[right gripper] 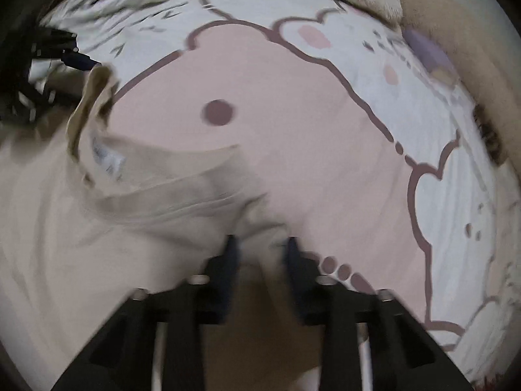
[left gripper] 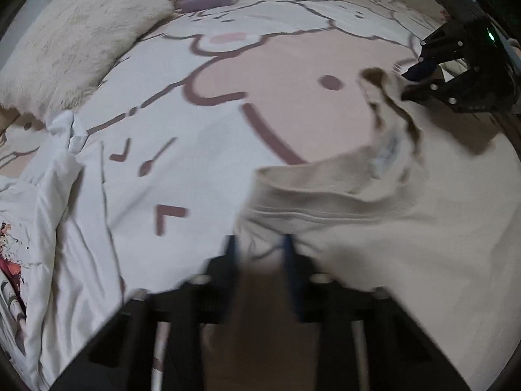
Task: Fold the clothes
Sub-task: 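Reach both tools to the T-shirt collar and pinch its shoulder seams, then lift the T-shirt by the shoulders with both tools, holding it up, then lay the T-shirt down on the bed and open both tools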
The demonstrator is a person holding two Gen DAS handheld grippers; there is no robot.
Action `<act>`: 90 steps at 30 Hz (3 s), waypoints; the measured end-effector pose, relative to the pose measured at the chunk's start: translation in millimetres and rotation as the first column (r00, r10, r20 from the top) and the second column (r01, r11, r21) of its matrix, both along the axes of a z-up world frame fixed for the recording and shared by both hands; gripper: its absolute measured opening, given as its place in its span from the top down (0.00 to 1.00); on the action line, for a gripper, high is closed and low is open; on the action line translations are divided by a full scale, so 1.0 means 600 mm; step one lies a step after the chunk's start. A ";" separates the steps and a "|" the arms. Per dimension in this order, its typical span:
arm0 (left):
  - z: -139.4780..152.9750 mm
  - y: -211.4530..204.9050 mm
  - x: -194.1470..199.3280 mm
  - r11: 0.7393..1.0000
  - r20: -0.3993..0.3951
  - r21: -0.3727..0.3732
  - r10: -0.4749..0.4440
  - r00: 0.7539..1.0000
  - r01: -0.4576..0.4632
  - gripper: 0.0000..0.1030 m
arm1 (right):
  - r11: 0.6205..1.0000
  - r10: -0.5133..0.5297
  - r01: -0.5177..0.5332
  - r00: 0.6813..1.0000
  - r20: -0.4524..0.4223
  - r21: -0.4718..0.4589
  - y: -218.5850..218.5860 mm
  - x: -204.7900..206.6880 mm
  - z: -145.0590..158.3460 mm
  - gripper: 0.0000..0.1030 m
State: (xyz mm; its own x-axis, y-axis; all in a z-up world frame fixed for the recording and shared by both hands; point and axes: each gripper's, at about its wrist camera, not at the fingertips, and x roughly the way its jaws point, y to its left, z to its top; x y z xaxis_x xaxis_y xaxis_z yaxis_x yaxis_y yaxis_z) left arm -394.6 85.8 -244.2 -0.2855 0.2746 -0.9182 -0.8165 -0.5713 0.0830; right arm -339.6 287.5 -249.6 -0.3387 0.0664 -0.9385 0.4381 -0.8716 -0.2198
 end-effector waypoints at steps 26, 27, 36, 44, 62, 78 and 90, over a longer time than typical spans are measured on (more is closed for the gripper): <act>0.143 0.035 -0.091 0.989 -0.265 0.019 0.149 0.953 -0.149 0.92 | 0.970 -0.234 0.222 0.964 -0.123 -0.099 0.095 -0.096 0.162 0.94; 0.130 0.037 -0.081 0.994 -0.247 0.000 0.107 0.963 -0.111 0.86 | 0.976 -0.210 0.203 0.972 -0.103 -0.079 0.088 -0.088 0.146 0.77; 0.028 0.040 -0.041 0.998 -0.130 -0.063 -0.010 0.991 0.002 0.37 | 0.995 -0.087 0.085 0.995 -0.047 -0.045 0.089 -0.044 0.063 0.30; 0.013 0.018 -0.031 0.992 0.021 0.027 0.126 0.992 -0.127 0.79 | 0.998 -0.044 0.044 0.999 0.013 -0.055 0.046 0.007 0.012 0.92; 0.241 0.020 0.110 0.967 -0.594 0.052 0.230 0.771 -0.248 0.96 | 0.700 0.430 0.068 0.755 -0.495 0.711 -0.088 0.151 0.136 0.95; 0.190 0.061 -0.111 0.916 -0.504 0.034 0.361 0.785 -0.400 0.94 | 0.798 0.147 0.166 0.879 -0.454 0.579 -0.081 -0.124 0.148 0.95; 0.129 0.019 -0.102 0.915 -0.210 0.113 0.403 0.891 -0.387 0.35 | 0.891 -0.453 0.441 0.847 -0.278 -0.109 0.067 -0.169 0.135 0.32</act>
State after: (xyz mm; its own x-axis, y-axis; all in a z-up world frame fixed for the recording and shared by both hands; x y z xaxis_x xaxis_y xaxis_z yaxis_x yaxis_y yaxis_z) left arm -455.8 97.0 -166.7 -0.5785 0.1538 -0.8011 -0.4866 -0.8533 0.1875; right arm -440.9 327.5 -168.3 -0.5363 0.2410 -0.8089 -0.0780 -0.9684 -0.2368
